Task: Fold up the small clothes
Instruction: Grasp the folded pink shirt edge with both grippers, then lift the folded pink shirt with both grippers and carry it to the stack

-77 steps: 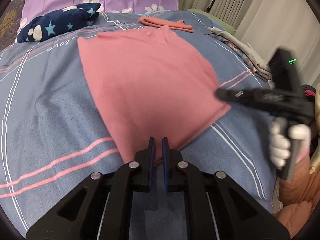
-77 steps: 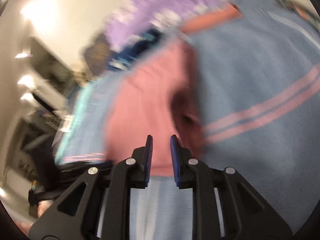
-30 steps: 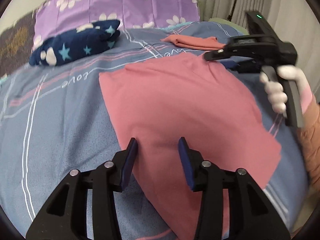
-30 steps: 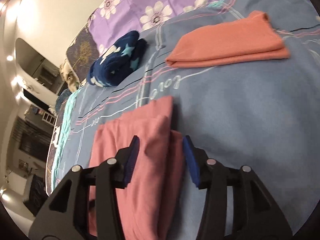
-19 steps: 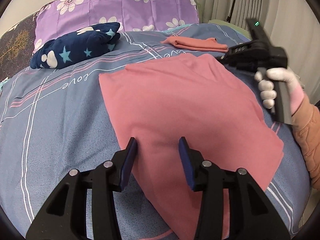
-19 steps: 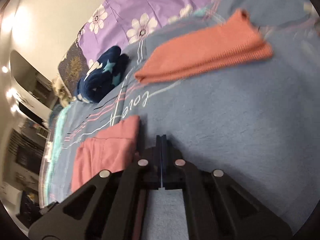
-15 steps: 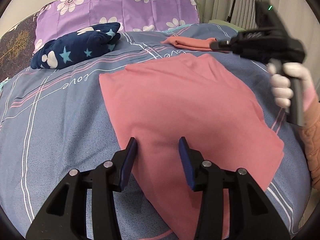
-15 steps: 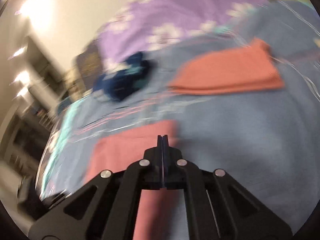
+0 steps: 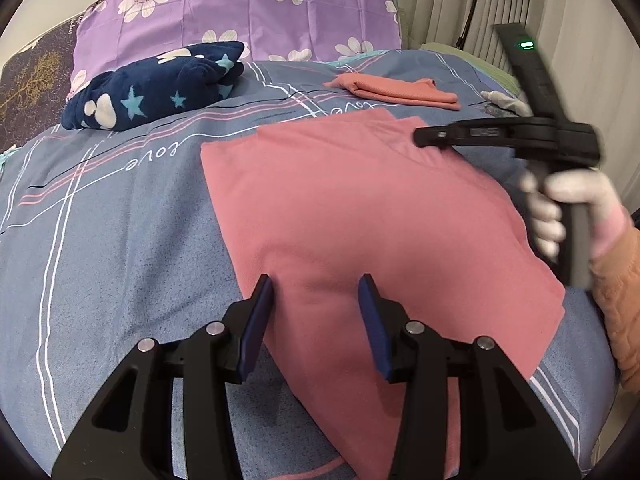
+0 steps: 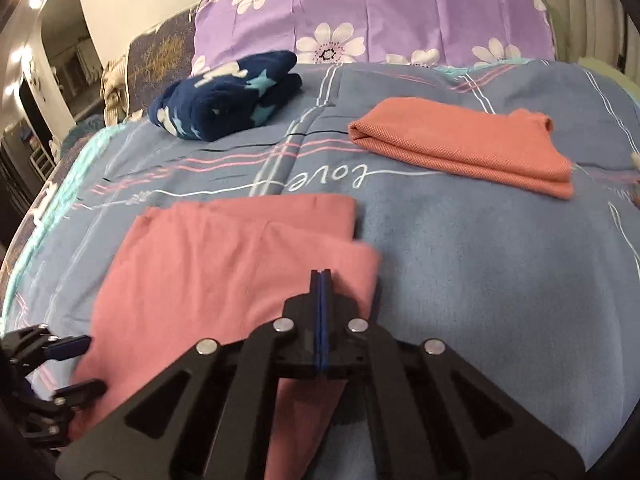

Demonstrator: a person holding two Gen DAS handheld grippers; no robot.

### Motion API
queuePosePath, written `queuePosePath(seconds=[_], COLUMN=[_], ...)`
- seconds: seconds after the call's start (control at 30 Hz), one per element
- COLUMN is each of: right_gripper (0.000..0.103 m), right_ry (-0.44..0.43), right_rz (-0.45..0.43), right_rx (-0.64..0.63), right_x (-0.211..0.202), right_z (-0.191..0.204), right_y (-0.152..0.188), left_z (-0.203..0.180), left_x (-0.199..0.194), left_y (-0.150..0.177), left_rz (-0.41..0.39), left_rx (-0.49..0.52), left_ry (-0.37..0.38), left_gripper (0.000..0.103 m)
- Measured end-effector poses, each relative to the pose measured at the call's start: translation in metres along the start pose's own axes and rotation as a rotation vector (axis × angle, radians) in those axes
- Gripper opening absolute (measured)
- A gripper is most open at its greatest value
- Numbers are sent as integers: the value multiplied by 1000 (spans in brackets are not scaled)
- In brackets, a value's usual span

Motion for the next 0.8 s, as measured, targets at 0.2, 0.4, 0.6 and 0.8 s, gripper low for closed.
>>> queuePosePath(seconds=[0.2, 0.4, 0.6, 0.8], right_gripper=[10, 23, 47, 53], right_ry=[-187, -111, -151, -151], right_rz=[40, 166, 97, 71], right_rx=[-67, -208, -151, 79], right_x=[-69, -74, -102, -99], right_z=[40, 43, 38, -3], right_y=[49, 134, 119, 70], left_z=[-13, -44, -46, -16], left_x=[-23, -35, -54, -57], left_y=[8, 41, 46, 14], left_rz=[2, 72, 53, -41], left_rx=[10, 121, 135, 61], left_ry=[16, 5, 3, -2], left_gripper=[48, 55, 55, 63])
Point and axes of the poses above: each gripper's, at about its wrist camera, not at the fingertips, and x roughly the way its jaws point, z to its left, y to its underside, the point moved 5 cm from there along x, roughly the way its jaws point, and after that the axes turned 11 degrees about x, right-handed, at the moved point
